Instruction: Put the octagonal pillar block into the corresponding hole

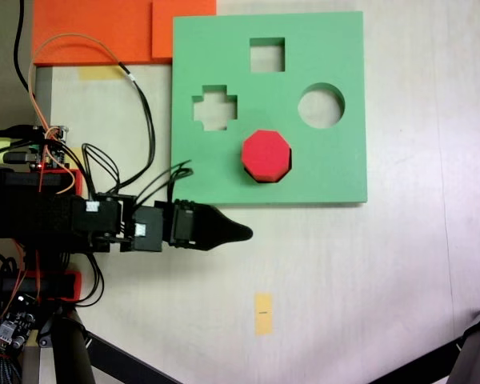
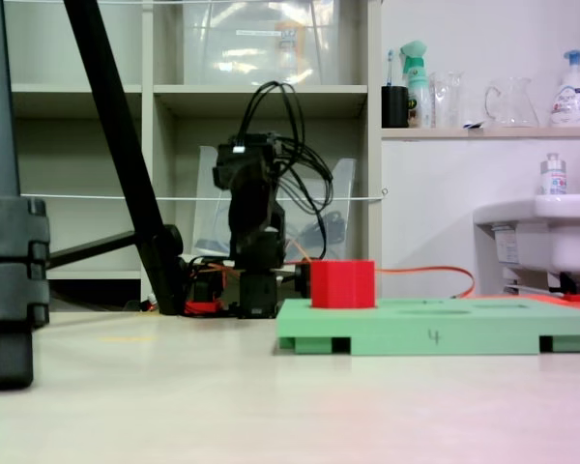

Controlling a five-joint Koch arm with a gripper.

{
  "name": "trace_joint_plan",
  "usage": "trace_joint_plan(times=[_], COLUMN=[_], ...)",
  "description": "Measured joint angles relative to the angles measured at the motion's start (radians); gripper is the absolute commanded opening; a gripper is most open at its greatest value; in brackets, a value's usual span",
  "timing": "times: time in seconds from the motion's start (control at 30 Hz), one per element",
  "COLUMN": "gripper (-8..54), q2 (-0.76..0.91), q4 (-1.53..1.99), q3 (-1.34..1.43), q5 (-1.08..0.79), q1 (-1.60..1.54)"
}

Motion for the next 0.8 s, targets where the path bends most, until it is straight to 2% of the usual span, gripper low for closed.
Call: trace_joint_plan(times=[0.07, 0.17, 0.33, 0.8], gripper=[40.9, 40.1, 34.4, 33.8], q2=[0.000, 0.000, 0.000, 0.000], q4=[0.017, -0.058, -0.621, -0.618], q3=[0.121, 0.314, 0.655, 0.681], q5=[-0.008, -0.006, -0.035, -0.087], q1=[0.000, 0.000, 0.000, -0.002])
